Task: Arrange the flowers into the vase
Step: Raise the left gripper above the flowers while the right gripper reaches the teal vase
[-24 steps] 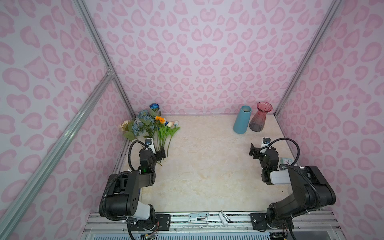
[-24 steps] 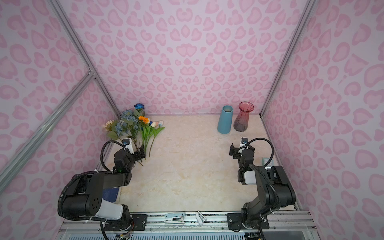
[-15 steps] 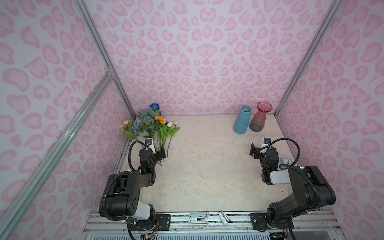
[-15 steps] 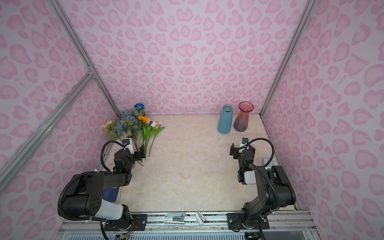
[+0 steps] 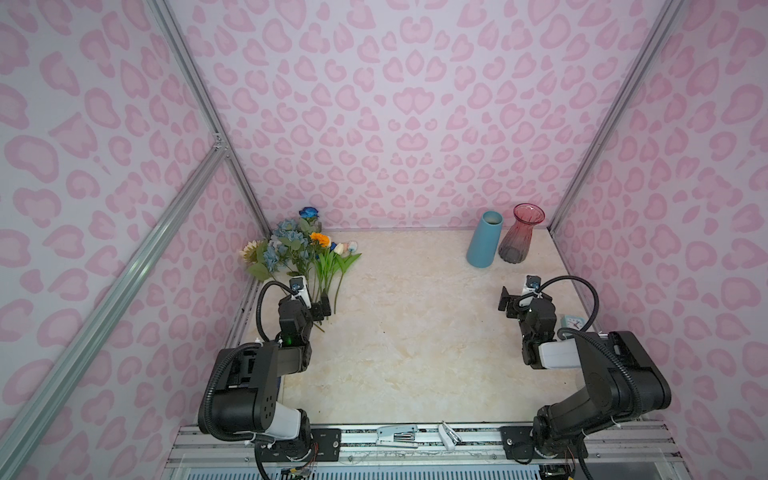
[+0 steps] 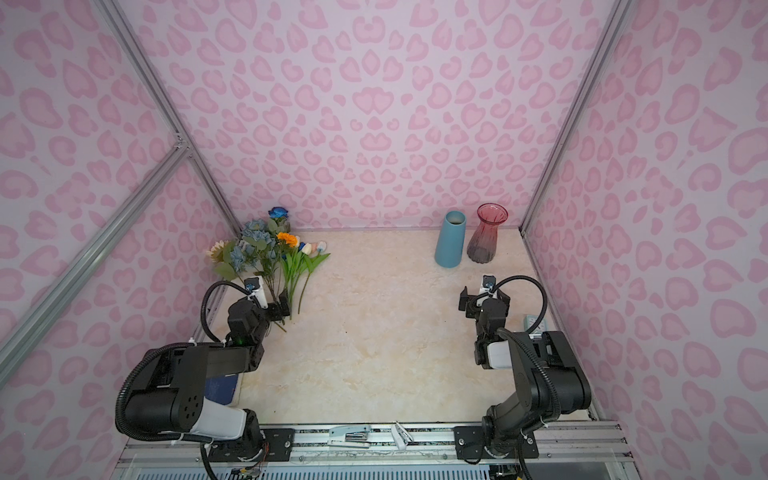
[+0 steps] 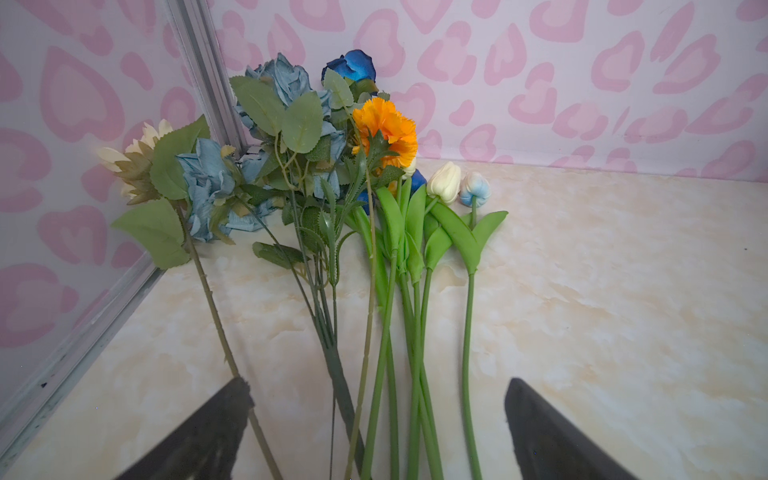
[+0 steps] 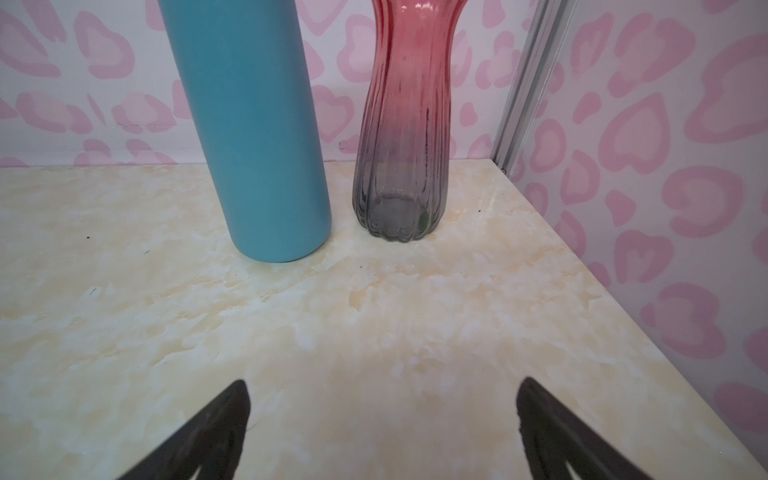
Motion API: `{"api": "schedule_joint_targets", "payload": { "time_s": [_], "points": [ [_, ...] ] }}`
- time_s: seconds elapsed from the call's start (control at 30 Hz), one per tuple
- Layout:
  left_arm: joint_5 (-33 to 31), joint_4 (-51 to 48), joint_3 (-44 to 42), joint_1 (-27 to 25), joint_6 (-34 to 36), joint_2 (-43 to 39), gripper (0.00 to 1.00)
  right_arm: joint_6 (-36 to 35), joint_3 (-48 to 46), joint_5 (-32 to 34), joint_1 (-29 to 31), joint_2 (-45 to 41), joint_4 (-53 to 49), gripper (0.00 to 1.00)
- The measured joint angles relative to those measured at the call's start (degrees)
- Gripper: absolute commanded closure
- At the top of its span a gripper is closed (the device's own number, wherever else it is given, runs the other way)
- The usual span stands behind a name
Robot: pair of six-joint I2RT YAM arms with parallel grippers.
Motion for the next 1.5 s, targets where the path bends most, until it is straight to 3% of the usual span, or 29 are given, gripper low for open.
{"api": "schedule_joint_targets", "payload": {
  "time_s": [0.17,0.33,0.47,0.6,0.77,0.87,1.1,1.5],
  "points": [
    [-0.9,-6.7,2.1,-1.4,0.5,-5.0,0.04,-2.2,2.4,5.1,5.2,-6.6,-7.8,0.01],
    [-1.1,-20.5,14.1,-5.3,-2.0,-22.3,0.02,-1.6,21.1,6.1,8.8,-13.7,-28.3,0.04],
    [1.3,-33.3,35.3,-11.0,-3.2,-17.3,0.02,4.3,40.7,2.4,7.3,-8.6,-44.6,0.04],
    [4.8,-42.5,43.5,-15.9,-4.9,-10.0,0.02,6.0,61.1,-1.0,7.5,2.3,-59.1,0.02],
    [8.5,-48.7,45.1,-21.9,-5.4,-5.1,0.02,5.7,83.0,-2.5,7.5,15.1,-74.5,0.01],
    [8.9,-49.9,45.0,-23.2,-5.4,-4.9,0.02,5.3,90.2,-1.5,7.4,19.8,-80.6,0.01],
    [8.9,-50.6,42.8,-23.6,-5.0,-5.9,0.02,4.2,101.7,-1.1,6.6,29.1,-91.5,0.01],
    [10.0,-51.0,42.1,-23.6,-4.5,-5.7,0.02,3.2,111.7,-0.2,6.4,38.6,-98.3,0.01]
  ]
}}
